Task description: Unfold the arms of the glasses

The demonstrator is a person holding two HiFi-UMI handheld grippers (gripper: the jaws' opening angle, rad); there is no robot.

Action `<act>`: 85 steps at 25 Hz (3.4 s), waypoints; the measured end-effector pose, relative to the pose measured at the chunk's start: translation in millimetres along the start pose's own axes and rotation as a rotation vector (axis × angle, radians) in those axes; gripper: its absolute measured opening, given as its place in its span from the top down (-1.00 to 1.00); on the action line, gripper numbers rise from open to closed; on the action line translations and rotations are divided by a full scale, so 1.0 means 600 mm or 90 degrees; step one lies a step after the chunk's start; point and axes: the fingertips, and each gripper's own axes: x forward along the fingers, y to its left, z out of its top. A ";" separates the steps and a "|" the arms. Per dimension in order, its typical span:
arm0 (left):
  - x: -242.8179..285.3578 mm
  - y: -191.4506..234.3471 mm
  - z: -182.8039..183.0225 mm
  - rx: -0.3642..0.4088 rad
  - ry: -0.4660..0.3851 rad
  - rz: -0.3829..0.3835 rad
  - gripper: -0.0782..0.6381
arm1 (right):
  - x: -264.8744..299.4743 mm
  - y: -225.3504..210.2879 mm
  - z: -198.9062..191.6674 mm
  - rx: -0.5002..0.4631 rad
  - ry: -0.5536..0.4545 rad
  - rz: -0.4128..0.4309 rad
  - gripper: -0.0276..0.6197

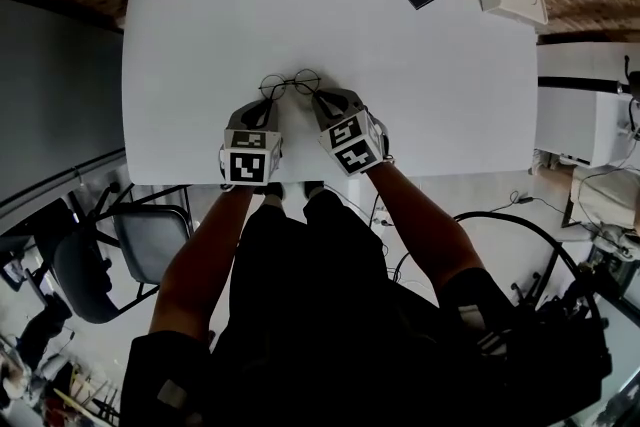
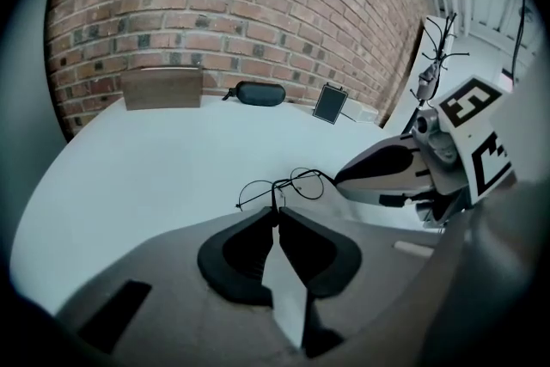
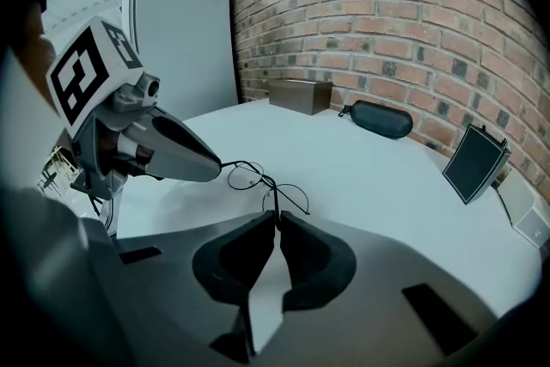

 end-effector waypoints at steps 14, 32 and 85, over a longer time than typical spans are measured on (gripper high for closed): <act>-0.043 -0.044 -0.019 0.071 -0.017 -0.025 0.69 | -0.046 0.093 0.022 -0.084 -0.027 0.044 0.83; -0.001 -0.068 -0.085 0.088 0.046 -0.070 0.67 | 0.010 0.108 -0.038 -0.136 0.008 0.056 0.83; -0.005 0.032 0.000 0.090 0.004 0.039 0.27 | -0.004 0.030 -0.010 0.328 0.007 -0.047 0.34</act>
